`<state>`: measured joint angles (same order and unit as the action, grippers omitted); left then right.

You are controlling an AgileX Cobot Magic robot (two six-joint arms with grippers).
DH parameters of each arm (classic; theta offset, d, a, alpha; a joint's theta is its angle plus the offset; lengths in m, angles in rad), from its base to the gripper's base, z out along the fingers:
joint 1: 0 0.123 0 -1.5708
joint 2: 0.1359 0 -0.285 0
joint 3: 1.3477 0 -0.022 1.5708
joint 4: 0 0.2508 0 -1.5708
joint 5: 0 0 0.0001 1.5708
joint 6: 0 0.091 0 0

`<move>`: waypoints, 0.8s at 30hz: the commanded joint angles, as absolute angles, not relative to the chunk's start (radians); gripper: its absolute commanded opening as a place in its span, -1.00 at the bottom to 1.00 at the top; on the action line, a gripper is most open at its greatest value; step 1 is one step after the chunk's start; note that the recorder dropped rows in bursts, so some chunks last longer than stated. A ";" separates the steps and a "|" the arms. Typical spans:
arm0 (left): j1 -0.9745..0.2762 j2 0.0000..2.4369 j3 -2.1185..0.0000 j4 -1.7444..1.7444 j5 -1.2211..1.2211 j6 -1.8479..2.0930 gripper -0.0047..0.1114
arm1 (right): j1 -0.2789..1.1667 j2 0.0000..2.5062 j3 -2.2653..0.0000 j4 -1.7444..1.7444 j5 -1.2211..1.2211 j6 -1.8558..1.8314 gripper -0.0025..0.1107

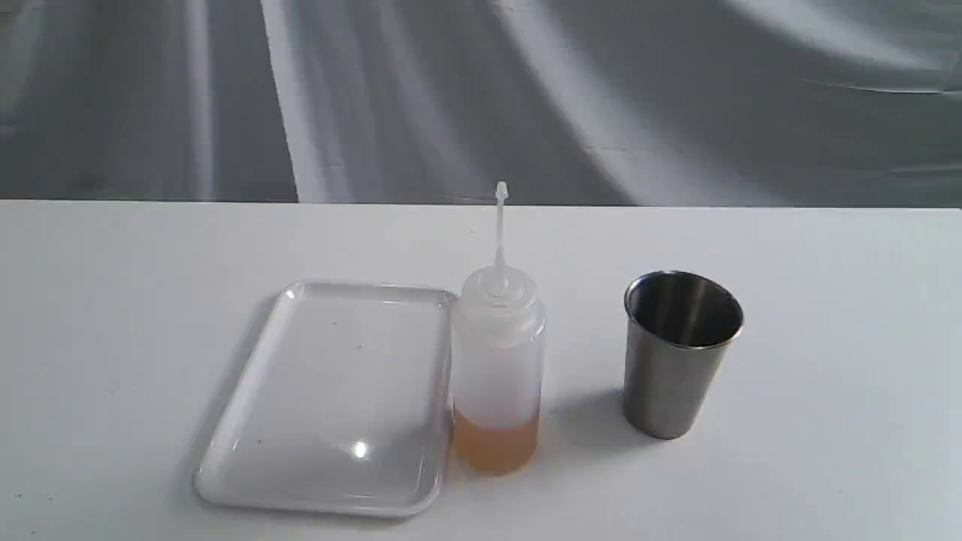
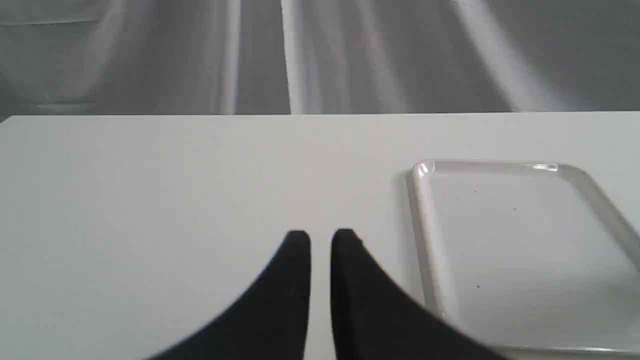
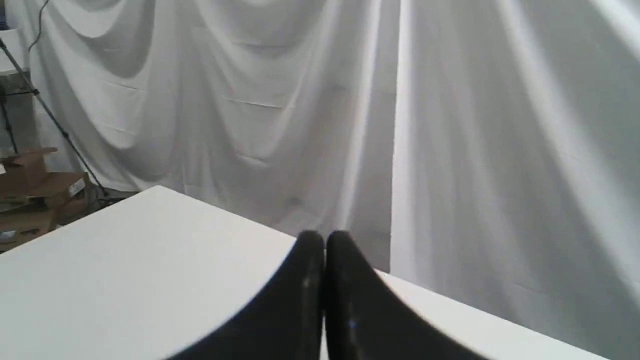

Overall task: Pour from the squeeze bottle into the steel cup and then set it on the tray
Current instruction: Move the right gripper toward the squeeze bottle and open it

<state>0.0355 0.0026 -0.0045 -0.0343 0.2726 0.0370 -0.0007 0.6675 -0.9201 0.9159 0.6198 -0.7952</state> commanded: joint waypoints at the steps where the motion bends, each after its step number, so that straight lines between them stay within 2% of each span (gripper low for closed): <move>1: 0.030 0.000 0.000 -0.034 0.266 0.034 -0.78 | 0.033 0.668 -0.892 0.941 0.617 -0.811 -0.96; 13: 0.030 0.000 0.000 -0.034 0.266 0.036 -0.78 | 0.200 0.760 -0.723 0.962 0.522 -0.836 -0.96; 20: 0.030 0.000 0.000 -0.034 0.266 0.032 -0.78 | 0.416 0.776 -0.627 0.962 0.277 -0.859 -0.96; 24: 0.030 0.000 0.000 -0.034 0.266 0.032 -0.78 | 0.578 0.776 -0.543 0.962 0.037 -0.859 -0.96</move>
